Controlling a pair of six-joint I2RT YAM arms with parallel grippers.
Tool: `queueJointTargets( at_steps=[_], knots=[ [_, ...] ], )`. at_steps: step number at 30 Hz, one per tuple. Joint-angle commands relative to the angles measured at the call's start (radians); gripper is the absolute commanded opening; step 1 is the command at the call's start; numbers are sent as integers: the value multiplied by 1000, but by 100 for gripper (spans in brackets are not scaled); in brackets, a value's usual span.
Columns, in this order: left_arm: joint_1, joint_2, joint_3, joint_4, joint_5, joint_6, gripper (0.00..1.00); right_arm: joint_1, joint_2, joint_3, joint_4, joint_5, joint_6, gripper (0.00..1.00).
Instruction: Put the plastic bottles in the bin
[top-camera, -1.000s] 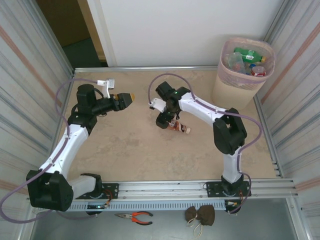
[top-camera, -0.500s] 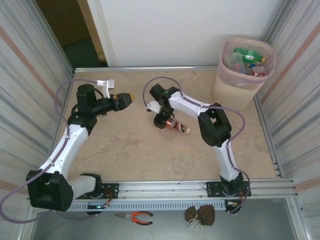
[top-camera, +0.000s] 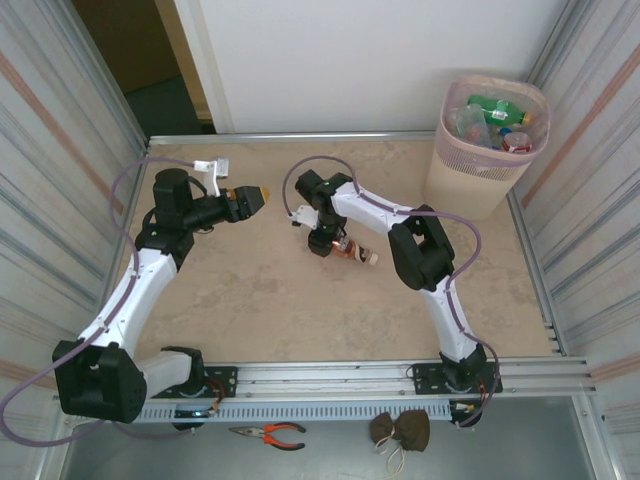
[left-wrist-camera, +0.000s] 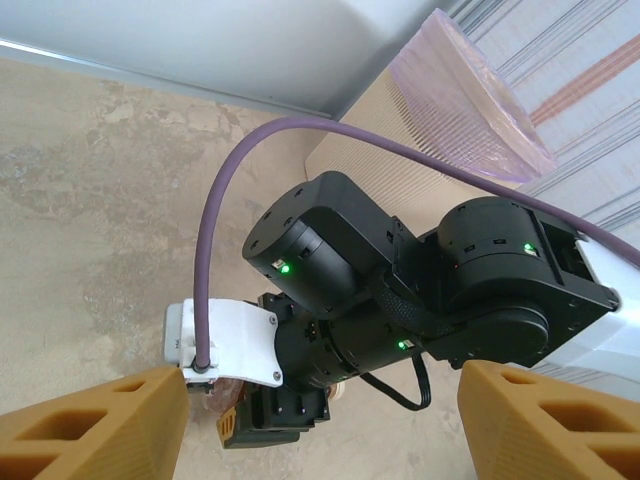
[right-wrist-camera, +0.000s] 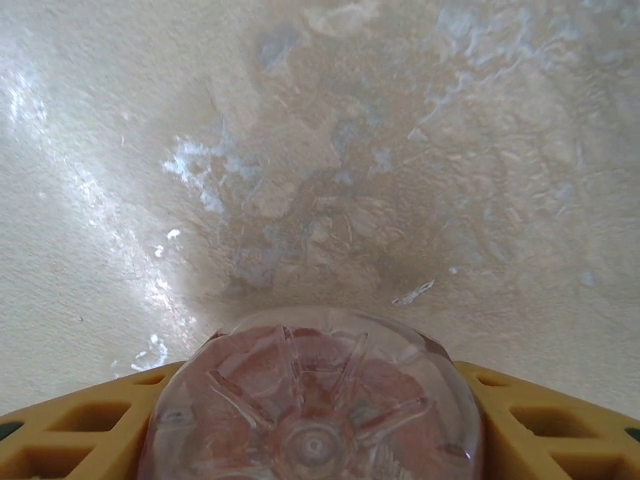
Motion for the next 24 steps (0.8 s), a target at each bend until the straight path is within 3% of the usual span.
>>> queueJointTargets(
  at_steps=[1,15,24],
  knots=[
    [10,-17,10,2,2,-11,72,2,-37,31,-37,-7,10,57],
    [10,-20,-1,19,4,-19,72,-109,-264,63,29,-262,150,55],
    [9,-10,-4,37,7,-27,72,-241,-437,105,92,-367,247,53]
  ],
)
